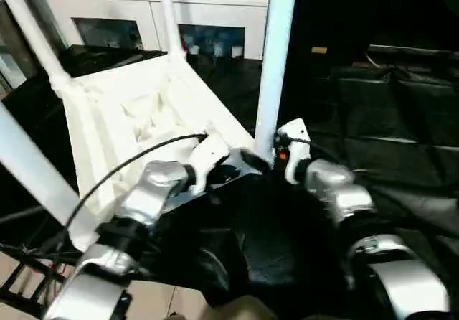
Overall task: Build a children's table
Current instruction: Rotate leg to tighten
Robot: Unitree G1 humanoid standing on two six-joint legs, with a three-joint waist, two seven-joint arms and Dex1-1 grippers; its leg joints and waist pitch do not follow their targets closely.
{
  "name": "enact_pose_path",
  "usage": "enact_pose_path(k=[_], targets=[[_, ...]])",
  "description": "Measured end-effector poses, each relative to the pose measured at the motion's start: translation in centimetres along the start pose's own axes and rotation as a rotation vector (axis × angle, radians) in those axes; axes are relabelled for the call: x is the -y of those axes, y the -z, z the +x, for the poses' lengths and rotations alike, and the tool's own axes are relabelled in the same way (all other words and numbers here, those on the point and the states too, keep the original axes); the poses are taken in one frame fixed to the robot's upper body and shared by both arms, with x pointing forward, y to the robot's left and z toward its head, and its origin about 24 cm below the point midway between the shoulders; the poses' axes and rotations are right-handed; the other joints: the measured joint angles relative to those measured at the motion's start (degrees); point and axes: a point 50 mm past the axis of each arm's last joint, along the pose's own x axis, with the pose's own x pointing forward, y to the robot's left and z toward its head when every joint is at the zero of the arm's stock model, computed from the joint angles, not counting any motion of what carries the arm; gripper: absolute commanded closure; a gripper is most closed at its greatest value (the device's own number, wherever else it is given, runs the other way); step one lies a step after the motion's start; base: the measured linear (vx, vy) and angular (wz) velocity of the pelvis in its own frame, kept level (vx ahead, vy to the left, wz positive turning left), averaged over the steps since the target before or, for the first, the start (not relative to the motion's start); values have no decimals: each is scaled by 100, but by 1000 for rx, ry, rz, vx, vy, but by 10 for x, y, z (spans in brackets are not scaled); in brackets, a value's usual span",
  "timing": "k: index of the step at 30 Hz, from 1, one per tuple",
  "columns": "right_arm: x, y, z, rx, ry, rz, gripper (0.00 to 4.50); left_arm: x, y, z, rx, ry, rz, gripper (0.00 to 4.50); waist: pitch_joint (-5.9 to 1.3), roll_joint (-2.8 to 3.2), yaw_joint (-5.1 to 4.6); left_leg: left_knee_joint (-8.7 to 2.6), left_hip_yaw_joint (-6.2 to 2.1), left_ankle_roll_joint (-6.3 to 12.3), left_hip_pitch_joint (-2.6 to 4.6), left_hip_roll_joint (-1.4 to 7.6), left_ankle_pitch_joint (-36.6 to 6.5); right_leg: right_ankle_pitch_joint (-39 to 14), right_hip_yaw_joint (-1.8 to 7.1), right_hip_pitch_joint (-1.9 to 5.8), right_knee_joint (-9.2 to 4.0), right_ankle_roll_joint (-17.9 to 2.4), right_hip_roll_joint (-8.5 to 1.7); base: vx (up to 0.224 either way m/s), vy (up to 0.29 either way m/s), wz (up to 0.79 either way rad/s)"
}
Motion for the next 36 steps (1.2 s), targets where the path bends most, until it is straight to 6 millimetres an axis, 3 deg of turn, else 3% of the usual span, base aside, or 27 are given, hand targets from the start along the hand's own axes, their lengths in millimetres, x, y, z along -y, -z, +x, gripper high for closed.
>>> enact_pose_path(k=[7, 12, 19, 36], targets=[[-2, 2, -21, -78, -263, -111, 8, 2, 10, -21, 2, 157, 24, 450, 4, 7, 60, 1, 1, 2, -8, 5, -2, -2, -1, -4, -3, -2, 0, 0, 0, 0], [-9, 1, -24, -114, -398, -150, 8, 11, 13, -27, 3, 265, 52, 450, 6, 9, 166, 4, 1, 3, -6, 9, -2, -2, -1, -2, -1, -2, -2, 0, 0, 0], [-11, 2, -28, -130, -461, -159, 8, 13, 16, -35, -7, 316, 59, 450, 7, 11, 169, 8, 2, 2, -7, 8, -2, -2, -1, -1, 1, -2, -3, 0, 0, 0], [-16, 8, -29, -117, -472, -123, 157, 17, 18, -37, -4, 335, 59, 450, 7, 9, 173, 8, 2, 2, -5, 8, -1, -2, 0, 0, 1, -2, -3, 0, 0, 0]])
